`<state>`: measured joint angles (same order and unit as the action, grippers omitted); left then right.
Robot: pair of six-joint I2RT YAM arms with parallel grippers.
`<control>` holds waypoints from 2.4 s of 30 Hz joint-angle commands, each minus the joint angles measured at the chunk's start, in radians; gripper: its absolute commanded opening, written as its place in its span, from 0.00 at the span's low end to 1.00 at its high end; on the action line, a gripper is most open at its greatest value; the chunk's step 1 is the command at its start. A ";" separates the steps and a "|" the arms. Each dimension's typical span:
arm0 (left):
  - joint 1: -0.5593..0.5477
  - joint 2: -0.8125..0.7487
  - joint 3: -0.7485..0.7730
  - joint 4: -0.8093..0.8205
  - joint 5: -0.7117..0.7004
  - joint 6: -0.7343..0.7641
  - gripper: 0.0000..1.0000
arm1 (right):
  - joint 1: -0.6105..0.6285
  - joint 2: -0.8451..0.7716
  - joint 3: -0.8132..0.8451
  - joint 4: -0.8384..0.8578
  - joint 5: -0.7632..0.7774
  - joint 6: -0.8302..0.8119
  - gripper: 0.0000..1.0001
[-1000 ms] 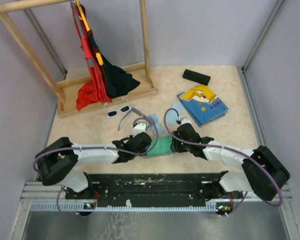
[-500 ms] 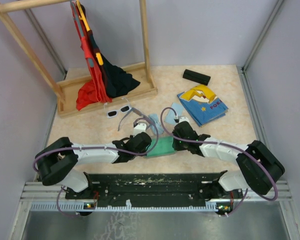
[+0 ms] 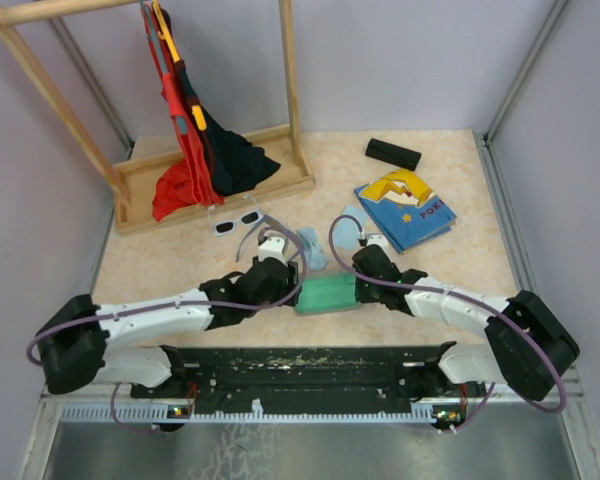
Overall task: Organize the sunglasses
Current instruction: Pick up the sunglasses case at the center of the board.
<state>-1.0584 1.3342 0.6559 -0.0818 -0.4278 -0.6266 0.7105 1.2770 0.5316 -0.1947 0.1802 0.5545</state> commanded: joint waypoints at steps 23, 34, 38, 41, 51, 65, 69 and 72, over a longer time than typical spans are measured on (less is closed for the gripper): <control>0.247 0.048 0.105 0.118 0.134 0.237 0.71 | -0.040 -0.572 0.161 -0.447 0.344 0.166 0.00; 0.249 0.292 0.206 0.155 0.138 0.354 0.61 | -0.040 -0.568 0.153 -0.443 0.321 0.157 0.00; 0.252 0.349 0.241 0.153 0.149 0.366 0.54 | -0.040 -0.568 0.148 -0.440 0.318 0.149 0.00; 0.252 0.370 0.258 0.140 0.154 0.360 0.41 | -0.040 -0.568 0.144 -0.439 0.314 0.143 0.00; 0.252 0.329 0.198 0.161 0.205 0.341 0.14 | -0.040 -0.576 0.125 -0.419 0.304 0.140 0.00; 0.251 0.155 0.234 0.091 0.152 0.404 0.00 | -0.039 -0.585 0.117 -0.414 0.299 0.134 0.00; 0.251 0.098 0.212 0.013 0.124 0.334 0.00 | -0.040 -0.574 0.123 -0.417 0.314 0.132 0.00; 0.248 0.045 0.163 -0.063 0.044 0.233 0.00 | -0.040 -0.536 0.127 -0.404 0.313 0.127 0.00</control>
<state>-0.8116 1.4395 0.8665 -0.0319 -0.2878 -0.2790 0.6773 0.7170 0.6350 -0.6807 0.4713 0.6880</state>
